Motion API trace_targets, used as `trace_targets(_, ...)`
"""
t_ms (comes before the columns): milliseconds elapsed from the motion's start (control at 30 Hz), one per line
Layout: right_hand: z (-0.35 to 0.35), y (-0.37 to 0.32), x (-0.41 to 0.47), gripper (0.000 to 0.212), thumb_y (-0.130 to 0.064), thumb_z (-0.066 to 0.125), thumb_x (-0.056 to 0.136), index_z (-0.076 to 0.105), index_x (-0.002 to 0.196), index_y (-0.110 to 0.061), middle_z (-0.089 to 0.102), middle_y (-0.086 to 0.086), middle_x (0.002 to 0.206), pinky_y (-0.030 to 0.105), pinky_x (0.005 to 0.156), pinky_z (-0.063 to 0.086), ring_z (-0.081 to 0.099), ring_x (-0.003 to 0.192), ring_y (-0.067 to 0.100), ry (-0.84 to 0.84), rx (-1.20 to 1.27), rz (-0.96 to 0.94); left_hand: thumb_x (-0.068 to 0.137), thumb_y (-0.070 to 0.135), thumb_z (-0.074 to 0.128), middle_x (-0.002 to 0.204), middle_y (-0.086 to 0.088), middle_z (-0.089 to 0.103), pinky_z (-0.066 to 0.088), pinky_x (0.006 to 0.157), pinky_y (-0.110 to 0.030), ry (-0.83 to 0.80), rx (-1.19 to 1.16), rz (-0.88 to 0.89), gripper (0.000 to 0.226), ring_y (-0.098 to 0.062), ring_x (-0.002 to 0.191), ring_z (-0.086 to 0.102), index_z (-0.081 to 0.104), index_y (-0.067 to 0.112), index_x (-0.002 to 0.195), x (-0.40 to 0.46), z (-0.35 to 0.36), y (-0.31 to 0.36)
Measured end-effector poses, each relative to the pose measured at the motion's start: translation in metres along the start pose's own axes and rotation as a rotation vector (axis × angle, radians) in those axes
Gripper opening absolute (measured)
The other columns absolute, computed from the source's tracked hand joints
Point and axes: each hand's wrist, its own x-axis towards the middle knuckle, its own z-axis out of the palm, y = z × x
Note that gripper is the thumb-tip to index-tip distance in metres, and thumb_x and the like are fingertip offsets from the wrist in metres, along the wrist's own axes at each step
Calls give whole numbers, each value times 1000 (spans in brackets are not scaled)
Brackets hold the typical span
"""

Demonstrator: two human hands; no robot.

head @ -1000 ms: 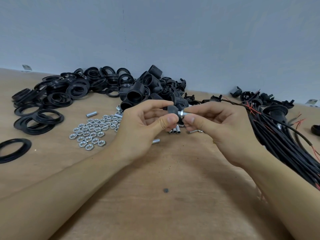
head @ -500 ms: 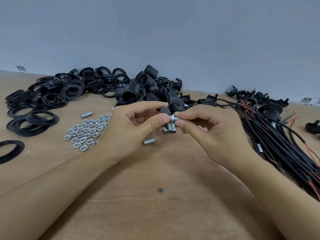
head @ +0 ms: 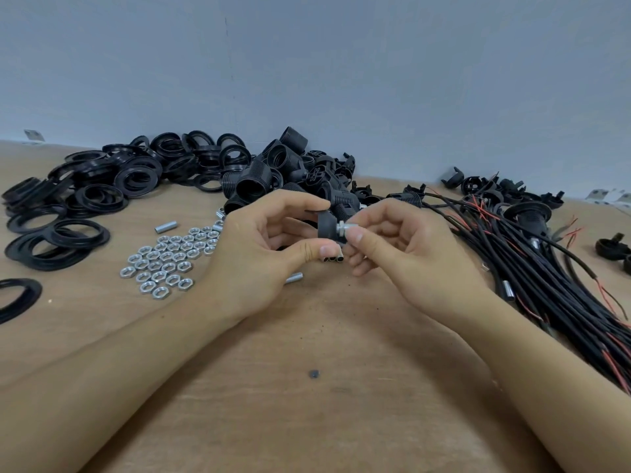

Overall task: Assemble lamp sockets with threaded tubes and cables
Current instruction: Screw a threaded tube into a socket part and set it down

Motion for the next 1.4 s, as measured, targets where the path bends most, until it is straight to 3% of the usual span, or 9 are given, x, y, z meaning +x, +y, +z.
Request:
trace_targets(167,2,2,-1,53,-48,43,99,64,79,-4,67,12,63,33,48,51,60,51,21,-30,-8,124,64,12,85,103,-9,73,57,86,-31,-22,-1,16,44,-27,93,71,70,23,104,-1,1,1)
trace_targets(333,-2,0,-1,11,-21,58,98,61,92,-13,67,6,71,35,49,51,61,60,22,-32,-37,55,64,12,85,101,-10,73,58,84,-30,-8,6,9,43,-24,90,71,69,22,103,1,-1,0)
trace_targets(533,0,0,-1,44,-54,44,96,61,91,-14,65,7,65,37,43,45,58,50,23,-21,-29,134,61,11,90,101,-10,72,56,82,-26,-5,16,15,47,-21,88,70,69,22,102,1,0,2)
trace_targets(667,1,-2,-2,25,-36,51,100,58,90,-13,66,4,70,33,42,48,61,55,19,-56,-65,91,62,14,87,101,-11,72,57,83,-28,-31,12,18,44,-22,87,70,69,21,102,-1,1,2)
trace_targets(800,2,-4,-2,63,-59,38,94,60,78,-3,65,10,59,26,38,44,58,43,17,-15,-92,150,62,17,88,100,-5,73,57,82,-27,-48,38,22,45,-19,88,71,70,23,103,-2,2,1)
trace_targets(933,1,-6,-3,40,-41,49,98,58,85,-4,66,11,65,30,43,45,61,51,22,-91,-100,103,64,18,88,92,7,73,55,78,-21,-50,25,17,44,-10,83,70,69,25,102,0,-2,1)
trace_targets(1100,3,-5,-4,62,-55,36,98,61,77,-2,66,13,60,27,42,46,60,46,20,-53,-103,157,65,19,86,91,10,73,55,78,-21,-55,51,24,42,-9,82,70,70,25,103,0,-1,0)
trace_targets(1233,0,-2,-1,31,-36,51,100,57,85,-9,66,10,65,31,41,45,59,48,23,-53,-78,100,63,24,86,92,6,73,56,78,-23,-59,45,29,43,-11,83,70,70,24,103,0,-1,-1)
trace_targets(1400,0,-2,-1,55,-62,44,87,58,80,-9,64,10,57,26,39,43,57,42,20,-34,-89,122,63,21,86,92,4,73,55,80,-23,-61,49,29,43,-11,84,70,70,25,103,0,0,-3)
